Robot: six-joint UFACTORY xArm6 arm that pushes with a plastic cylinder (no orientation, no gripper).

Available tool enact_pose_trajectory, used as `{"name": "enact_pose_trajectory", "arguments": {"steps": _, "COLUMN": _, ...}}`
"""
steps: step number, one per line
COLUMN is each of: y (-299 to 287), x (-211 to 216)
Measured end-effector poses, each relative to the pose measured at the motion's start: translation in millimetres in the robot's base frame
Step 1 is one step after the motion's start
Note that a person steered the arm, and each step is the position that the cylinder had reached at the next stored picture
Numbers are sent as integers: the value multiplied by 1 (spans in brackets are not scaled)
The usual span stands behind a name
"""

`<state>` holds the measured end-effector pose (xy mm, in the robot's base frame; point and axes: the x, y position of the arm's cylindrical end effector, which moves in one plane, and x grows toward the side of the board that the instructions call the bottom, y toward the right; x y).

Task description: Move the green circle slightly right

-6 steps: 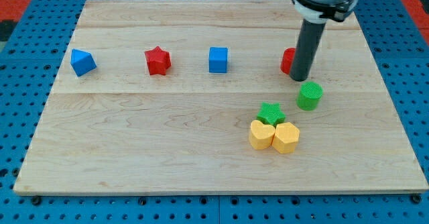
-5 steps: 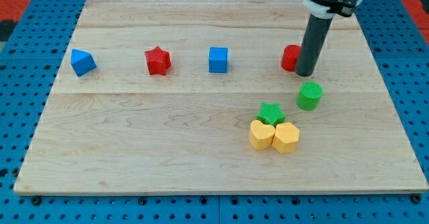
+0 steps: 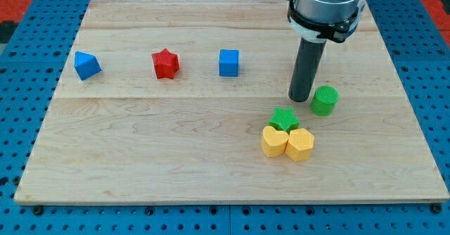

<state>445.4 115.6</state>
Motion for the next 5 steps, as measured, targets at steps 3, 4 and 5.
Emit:
{"name": "enact_pose_trajectory", "arguments": {"steps": 3, "y": 47, "x": 21}}
{"name": "enact_pose_trajectory", "arguments": {"steps": 4, "y": 58, "x": 26}}
{"name": "enact_pose_trajectory", "arguments": {"steps": 5, "y": 84, "x": 54}}
